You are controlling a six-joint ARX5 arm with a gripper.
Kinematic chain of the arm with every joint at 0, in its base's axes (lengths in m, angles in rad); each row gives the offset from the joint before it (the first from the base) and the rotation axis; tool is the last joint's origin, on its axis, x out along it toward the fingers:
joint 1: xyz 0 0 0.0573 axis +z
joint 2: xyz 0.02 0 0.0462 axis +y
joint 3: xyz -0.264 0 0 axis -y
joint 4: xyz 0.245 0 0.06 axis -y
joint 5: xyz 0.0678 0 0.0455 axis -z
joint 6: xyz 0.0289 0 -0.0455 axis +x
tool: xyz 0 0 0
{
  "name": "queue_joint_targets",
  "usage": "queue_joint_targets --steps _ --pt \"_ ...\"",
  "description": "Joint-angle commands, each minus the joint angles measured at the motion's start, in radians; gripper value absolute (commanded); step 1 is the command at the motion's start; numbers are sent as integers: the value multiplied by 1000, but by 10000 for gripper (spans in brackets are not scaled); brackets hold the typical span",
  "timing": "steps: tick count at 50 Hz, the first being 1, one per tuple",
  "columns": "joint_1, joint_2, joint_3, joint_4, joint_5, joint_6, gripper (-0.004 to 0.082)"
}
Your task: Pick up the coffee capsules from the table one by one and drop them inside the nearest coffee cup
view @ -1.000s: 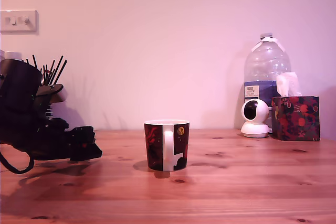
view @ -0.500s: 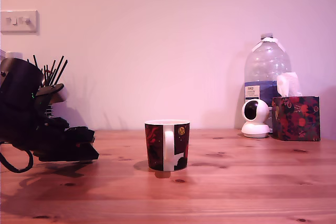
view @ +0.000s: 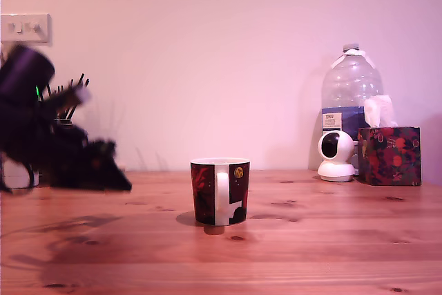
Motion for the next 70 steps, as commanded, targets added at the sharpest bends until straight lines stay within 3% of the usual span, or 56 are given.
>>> queue_joint_targets --steps 1,10,25,40,51,53,70 --pt "-4 -47 -8 -54 13 27 211" --pt "-20 -182 -8 -226 21 89 210" --pt "-85 -312 -8 -373 14 118 211" --pt "-171 -348 -6 -462 -63 152 211" --pt "-250 -348 28 -552 -145 145 210" --pt "-259 -347 47 -575 -160 126 211" --pt "-312 -298 208 -718 -175 87 211"
